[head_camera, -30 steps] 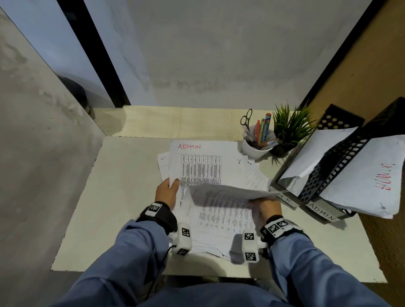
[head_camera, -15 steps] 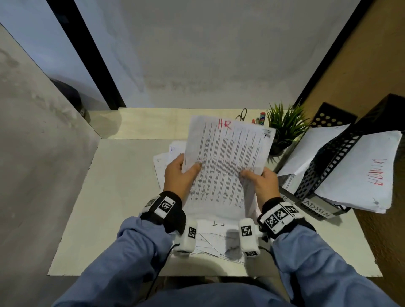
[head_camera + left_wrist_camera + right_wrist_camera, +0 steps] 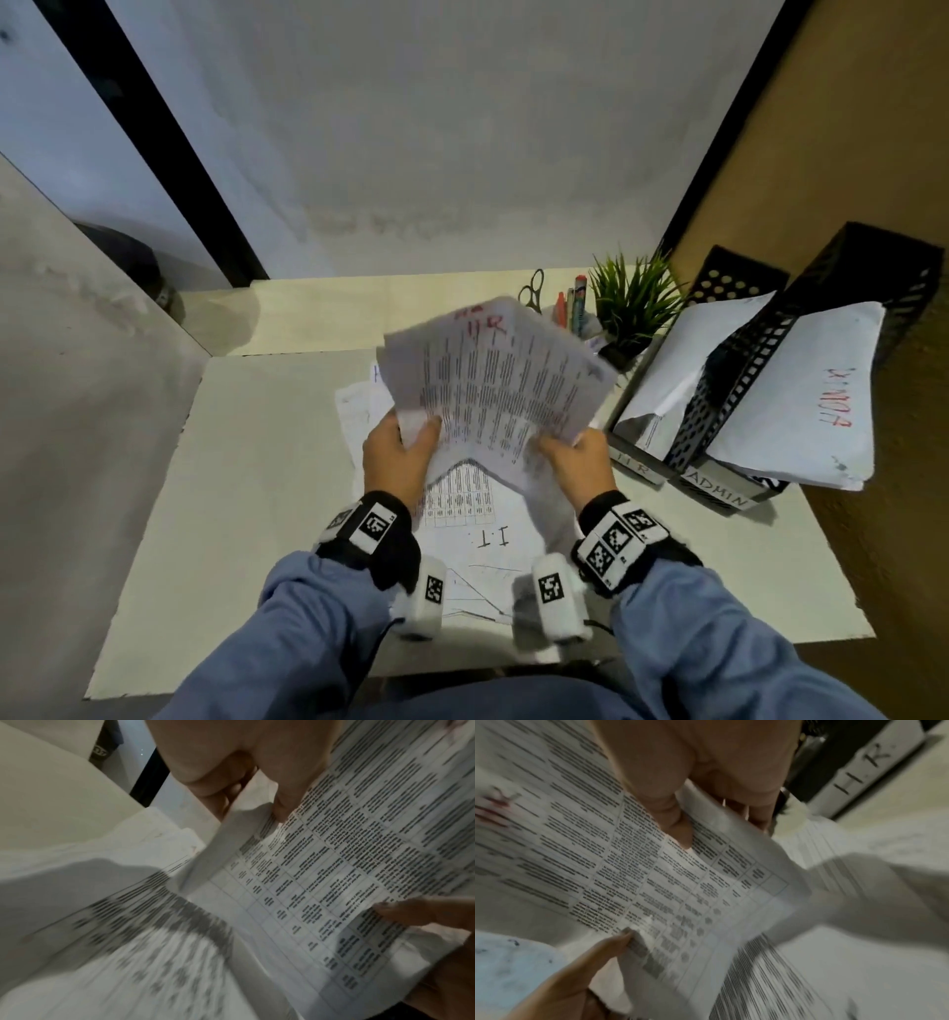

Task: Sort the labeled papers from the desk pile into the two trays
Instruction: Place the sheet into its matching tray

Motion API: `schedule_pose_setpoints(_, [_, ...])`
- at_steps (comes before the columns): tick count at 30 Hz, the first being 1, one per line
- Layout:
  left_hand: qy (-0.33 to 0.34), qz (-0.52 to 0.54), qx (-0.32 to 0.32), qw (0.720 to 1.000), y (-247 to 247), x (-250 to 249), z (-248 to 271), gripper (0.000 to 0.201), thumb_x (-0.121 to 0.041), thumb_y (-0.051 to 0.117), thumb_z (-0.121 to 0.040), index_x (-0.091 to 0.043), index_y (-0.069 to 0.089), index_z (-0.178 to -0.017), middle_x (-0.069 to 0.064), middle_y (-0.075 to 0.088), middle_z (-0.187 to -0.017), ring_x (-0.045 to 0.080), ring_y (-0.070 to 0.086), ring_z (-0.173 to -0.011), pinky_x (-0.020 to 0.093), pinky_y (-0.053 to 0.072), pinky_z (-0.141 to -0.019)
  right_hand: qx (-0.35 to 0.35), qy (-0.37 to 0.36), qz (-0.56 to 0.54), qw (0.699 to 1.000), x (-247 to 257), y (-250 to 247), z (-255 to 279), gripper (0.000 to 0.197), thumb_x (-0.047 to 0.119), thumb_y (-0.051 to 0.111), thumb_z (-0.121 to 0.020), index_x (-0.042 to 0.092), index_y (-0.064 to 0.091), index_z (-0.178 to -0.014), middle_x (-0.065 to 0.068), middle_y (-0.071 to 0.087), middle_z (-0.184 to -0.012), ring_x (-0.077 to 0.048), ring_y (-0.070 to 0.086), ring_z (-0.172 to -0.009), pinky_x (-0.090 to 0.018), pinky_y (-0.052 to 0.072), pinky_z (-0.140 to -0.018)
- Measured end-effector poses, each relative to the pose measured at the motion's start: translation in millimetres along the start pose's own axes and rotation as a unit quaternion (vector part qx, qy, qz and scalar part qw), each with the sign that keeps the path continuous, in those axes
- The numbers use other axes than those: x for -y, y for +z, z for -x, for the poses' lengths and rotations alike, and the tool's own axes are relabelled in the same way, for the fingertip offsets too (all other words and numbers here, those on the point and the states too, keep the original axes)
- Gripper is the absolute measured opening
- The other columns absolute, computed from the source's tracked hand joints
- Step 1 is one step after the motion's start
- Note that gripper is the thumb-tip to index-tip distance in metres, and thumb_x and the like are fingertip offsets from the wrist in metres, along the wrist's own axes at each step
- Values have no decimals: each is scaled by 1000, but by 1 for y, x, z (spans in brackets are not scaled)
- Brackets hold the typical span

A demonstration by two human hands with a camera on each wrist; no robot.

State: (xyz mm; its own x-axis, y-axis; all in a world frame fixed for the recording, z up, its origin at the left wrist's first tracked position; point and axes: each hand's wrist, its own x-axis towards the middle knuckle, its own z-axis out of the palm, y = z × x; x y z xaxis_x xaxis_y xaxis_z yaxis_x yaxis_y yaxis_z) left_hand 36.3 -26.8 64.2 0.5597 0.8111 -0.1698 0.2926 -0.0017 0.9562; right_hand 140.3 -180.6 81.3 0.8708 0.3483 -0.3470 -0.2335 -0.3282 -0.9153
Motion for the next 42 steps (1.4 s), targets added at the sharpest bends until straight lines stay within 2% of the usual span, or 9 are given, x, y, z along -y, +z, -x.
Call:
schedule_pose_setpoints(3, [68, 12, 11, 998, 9, -40, -8, 4, -25, 62, -88, -22, 64, -90, -2, 69, -85, 15, 65, -79, 31, 55, -73, -72, -93, -1, 993, 29, -25, -11, 11, 3, 58, -87, -2, 63, -96, -9, 62, -88, -19, 57, -78, -31, 52, -72])
schedule_pose_setpoints(6, [123, 25, 45, 991, 24, -79, -18, 15, -31, 61, -86, -19, 65, -94, 5, 69, -85, 18, 63, -74, 35, 54, -70, -237, -206, 97, 945, 39, -57, -29, 35, 10, 63, -83, 10, 59, -118, -4, 52, -117, -17, 49, -108, -24, 38, -97])
schedule_pose_setpoints(9, [198, -40, 77, 976, 41, -117, -22, 8, -24, 59, -88, -18, 62, -84, 2, 58, -67, 11, 48, -55, 27, 43, -51, -339, -138, 145, 919, 33, -83, -48, 60, 23, 68, -80, 7, 47, -133, -16, 43, -131, -27, 39, -121, -29, 31, -103])
schedule_pose_setpoints(13, [285, -144, 124, 940, 71, -158, -24, 8, -19, 59, -85, -11, 60, -83, 7, 61, -69, 17, 53, -57, 29, 44, -50, -267, 58, 26, 962, 5, -95, -71, 69, 31, 72, -75, -1, 47, -130, -14, 55, -123, -31, 54, -114, -36, 44, -98])
schedule_pose_setpoints(15, [309, -199, 154, 917, 89, -170, -24, 4, -17, 60, -85, -13, 61, -87, 1, 60, -73, 14, 54, -60, 16, 39, -50, -234, 109, 1, 966, -1, -98, -74, 50, 17, 68, -78, -6, 53, -119, -9, 57, -108, -31, 57, -105, -35, 46, -92])
schedule_pose_setpoints(20, [342, -315, 192, 864, 134, -189, -23, 12, -17, 55, -87, -13, 60, -98, 5, 63, -85, 21, 56, -76, 25, 39, -66, -213, 22, 110, 971, 5, -112, -69, 10, 1, 46, -85, 2, 54, -91, -14, 51, -86, -25, 50, -81, -29, 37, -70])
schedule_pose_setpoints(26, [350, -360, 221, 836, 184, -192, -15, 18, -9, 48, -89, -8, 58, -104, 13, 64, -97, 31, 60, -88, 33, 48, -74, -224, -90, 201, 949, 30, -136, -50, 10, 3, 46, -86, 4, 57, -87, -15, 55, -82, -30, 52, -79, -28, 34, -68])
schedule_pose_setpoints(35, [216, -281, 262, 898, 239, -162, -18, 22, -15, 60, -85, -9, 57, -105, 13, 65, -99, 30, 62, -90, 34, 51, -79, -254, -167, 323, 896, 53, -142, -41, 43, 13, 51, -87, 22, 54, -129, -10, 56, -118, -30, 55, -104, -36, 45, -84])
schedule_pose_setpoints(42, [165, -337, 326, 868, 232, -113, -22, 43, -11, 60, -84, -10, 46, -125, 15, 61, -114, 32, 58, -104, 38, 50, -90, -147, -94, 345, 922, 4, -128, -42, 58, 0, 48, -82, 17, 43, -137, -17, 51, -124, -36, 54, -106, -37, 45, -84])
